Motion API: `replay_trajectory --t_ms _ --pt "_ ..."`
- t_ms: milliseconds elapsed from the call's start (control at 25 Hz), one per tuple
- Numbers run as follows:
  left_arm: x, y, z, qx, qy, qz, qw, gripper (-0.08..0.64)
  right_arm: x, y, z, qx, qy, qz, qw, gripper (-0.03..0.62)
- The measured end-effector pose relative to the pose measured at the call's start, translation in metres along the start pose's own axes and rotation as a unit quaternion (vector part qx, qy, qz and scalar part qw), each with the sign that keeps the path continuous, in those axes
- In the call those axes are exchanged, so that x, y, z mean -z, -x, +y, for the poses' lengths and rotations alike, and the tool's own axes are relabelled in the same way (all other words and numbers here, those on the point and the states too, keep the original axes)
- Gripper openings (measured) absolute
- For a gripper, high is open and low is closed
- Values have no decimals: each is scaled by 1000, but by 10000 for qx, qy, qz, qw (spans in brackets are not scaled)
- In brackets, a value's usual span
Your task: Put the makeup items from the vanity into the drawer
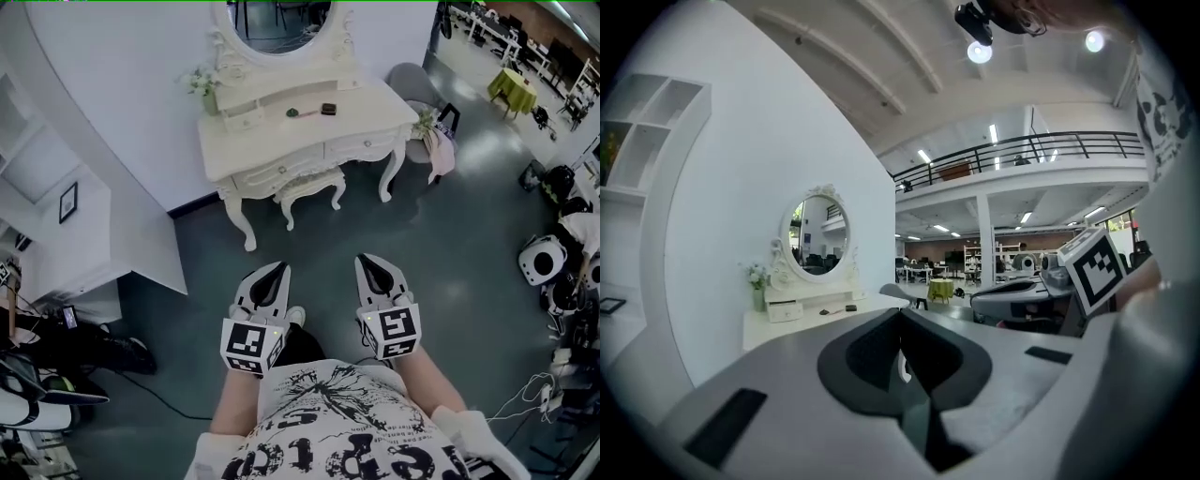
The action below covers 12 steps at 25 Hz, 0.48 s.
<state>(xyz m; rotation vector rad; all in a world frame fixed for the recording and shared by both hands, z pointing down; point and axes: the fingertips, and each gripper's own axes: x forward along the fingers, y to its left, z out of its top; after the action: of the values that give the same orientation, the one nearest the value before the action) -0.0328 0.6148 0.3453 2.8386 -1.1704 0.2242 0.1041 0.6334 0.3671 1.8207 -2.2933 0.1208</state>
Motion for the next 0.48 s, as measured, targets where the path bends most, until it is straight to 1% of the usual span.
replay_trajectory --t_ms 120,200,480 --pt "2 -22 31 -22 126 43 9999 20 0 -36 -6 8 -73 122 9999 18" --pt "0 -41 54 5 144 54 9999 21 -4 -64 -12 70 -107 173 9998 18" --pt "-15 -114 152 256 168 64 9995 20 -23 -179 -35 383 -217 329 9985 18"
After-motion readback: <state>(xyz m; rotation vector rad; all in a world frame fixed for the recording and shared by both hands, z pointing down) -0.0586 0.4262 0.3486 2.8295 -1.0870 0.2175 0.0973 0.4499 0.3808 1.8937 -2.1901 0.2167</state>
